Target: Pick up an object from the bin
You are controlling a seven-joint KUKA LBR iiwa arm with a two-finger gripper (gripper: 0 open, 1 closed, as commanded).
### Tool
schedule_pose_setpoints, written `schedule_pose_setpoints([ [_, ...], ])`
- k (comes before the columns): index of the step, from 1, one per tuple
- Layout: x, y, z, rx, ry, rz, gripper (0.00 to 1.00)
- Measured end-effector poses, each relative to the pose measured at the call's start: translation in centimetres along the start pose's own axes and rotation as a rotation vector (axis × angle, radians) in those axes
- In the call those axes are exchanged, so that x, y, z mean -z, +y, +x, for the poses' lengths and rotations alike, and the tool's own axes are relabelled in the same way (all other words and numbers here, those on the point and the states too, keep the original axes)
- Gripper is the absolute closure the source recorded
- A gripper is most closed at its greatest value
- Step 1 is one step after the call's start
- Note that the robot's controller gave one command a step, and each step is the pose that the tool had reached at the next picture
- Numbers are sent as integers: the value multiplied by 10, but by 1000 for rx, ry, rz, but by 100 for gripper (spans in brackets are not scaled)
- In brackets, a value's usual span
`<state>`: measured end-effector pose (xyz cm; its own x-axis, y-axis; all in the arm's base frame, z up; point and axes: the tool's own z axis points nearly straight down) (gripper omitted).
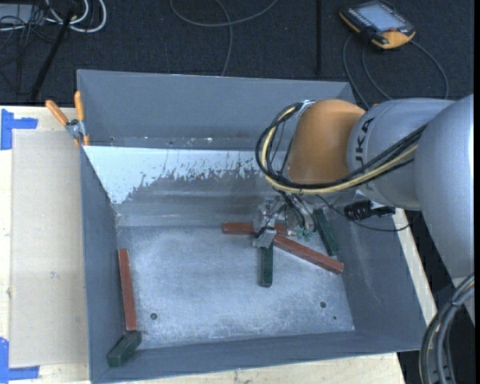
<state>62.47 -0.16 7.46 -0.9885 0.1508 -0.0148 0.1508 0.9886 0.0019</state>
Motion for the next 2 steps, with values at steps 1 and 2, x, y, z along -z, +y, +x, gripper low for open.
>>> schedule_pose_setpoints([
  [1,-4,0,3,-1,12,1,0],
  [2,-2,0,3,-2,11,1,100],
])
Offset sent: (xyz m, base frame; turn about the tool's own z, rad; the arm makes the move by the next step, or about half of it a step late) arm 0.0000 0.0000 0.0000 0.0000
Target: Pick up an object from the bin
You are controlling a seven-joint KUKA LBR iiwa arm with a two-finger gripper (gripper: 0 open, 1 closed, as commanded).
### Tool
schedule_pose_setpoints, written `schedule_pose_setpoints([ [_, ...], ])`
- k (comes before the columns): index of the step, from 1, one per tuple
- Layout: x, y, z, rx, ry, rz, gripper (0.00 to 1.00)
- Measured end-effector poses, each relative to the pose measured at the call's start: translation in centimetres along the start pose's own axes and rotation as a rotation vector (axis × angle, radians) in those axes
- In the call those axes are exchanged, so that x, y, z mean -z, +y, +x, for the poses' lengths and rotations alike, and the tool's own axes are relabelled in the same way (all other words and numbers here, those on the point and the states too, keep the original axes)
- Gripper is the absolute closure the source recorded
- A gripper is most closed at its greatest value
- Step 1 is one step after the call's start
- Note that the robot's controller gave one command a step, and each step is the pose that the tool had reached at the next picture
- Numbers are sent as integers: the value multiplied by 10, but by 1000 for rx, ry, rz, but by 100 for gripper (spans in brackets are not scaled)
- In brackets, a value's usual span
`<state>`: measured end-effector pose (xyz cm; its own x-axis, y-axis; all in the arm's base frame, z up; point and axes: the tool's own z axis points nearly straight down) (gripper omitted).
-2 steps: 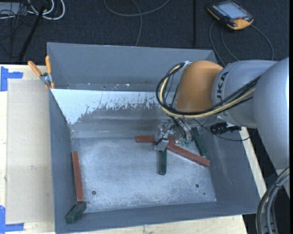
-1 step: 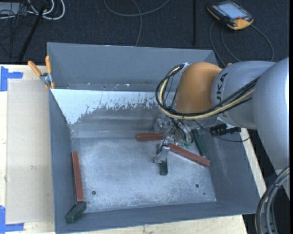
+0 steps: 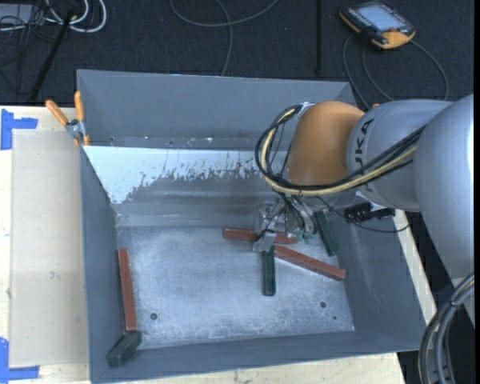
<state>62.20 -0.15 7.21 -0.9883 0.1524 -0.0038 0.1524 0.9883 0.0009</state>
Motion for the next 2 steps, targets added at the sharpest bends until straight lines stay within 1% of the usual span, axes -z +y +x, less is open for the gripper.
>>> schedule_pose_setpoints([
  [1,0,0,0,0,0,0,100],
  [2,141,83,52,-38,3,1,100],
])
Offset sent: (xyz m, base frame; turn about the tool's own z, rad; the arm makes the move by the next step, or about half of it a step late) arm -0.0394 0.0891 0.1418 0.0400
